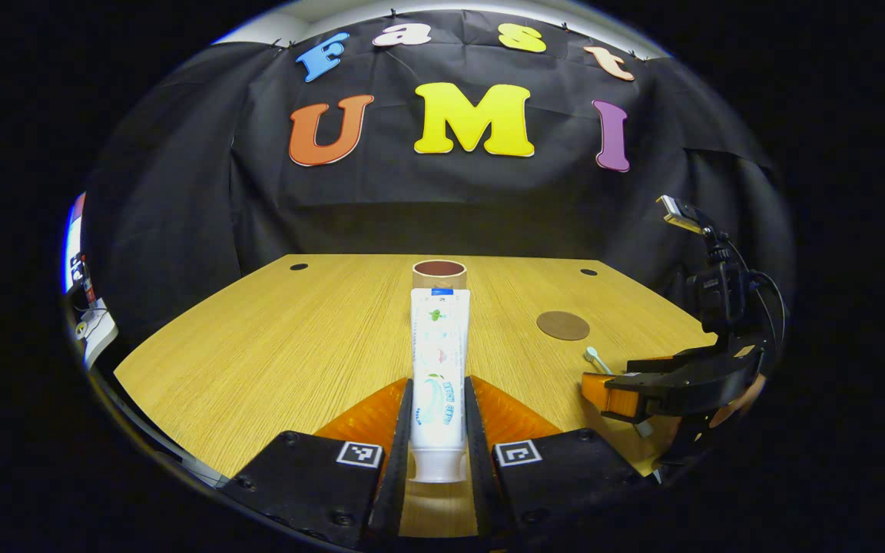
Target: Put the toothbrush and toothpaste on the desktop into the cup, then pick up the cup and place it on the coaster on the desktop.
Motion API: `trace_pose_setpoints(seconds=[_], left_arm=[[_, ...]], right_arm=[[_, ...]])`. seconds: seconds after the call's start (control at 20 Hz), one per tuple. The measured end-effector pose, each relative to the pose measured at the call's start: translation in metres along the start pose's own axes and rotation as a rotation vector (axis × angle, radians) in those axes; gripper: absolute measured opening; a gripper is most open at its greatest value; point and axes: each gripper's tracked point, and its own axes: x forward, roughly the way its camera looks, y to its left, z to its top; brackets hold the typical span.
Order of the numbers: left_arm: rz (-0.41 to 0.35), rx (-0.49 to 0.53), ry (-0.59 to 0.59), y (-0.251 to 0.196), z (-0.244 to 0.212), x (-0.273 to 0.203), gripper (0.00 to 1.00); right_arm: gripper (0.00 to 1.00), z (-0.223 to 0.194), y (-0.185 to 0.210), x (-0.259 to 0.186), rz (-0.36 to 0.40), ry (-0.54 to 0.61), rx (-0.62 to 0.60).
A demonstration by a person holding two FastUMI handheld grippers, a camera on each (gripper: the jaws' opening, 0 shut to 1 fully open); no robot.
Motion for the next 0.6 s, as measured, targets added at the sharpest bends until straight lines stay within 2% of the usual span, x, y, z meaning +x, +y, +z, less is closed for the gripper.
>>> trace_pose_setpoints(seconds=[0.05,0.1,0.15,0.25,0.4,0.5,0.55,0.6], left_arm=[[0.002,-0.001,-0.001,0.002,0.001,0.000,0.39],[0.005,-0.002,-0.002,0.005,-0.001,0.000,0.39],[0.005,-0.002,-0.003,0.006,-0.001,0.000,0.39],[0.007,-0.006,0.003,0.007,-0.004,0.000,0.39],[0.015,-0.025,0.019,0.011,-0.009,0.004,0.39],[0.022,-0.037,0.033,0.013,-0.014,0.007,0.39],[0.025,-0.040,0.036,0.014,-0.015,0.008,0.43],[0.027,-0.038,0.036,0.014,-0.015,0.008,0.39]], right_arm=[[0.94,0.000,0.002,-0.001,0.008,0.005,0.000],[0.87,0.001,0.003,0.000,0.012,0.002,-0.003],[0.84,0.000,0.006,0.000,0.023,0.003,-0.003],[0.42,0.001,0.008,0.002,0.016,-0.007,0.003],[0.06,0.000,0.011,0.002,0.014,-0.014,-0.040],[0.06,0.002,0.012,0.000,0.016,-0.035,-0.046],[0.05,0.004,0.010,0.000,0.014,-0.048,-0.049],[0.00,0.007,0.009,-0.002,0.013,-0.066,-0.049]])
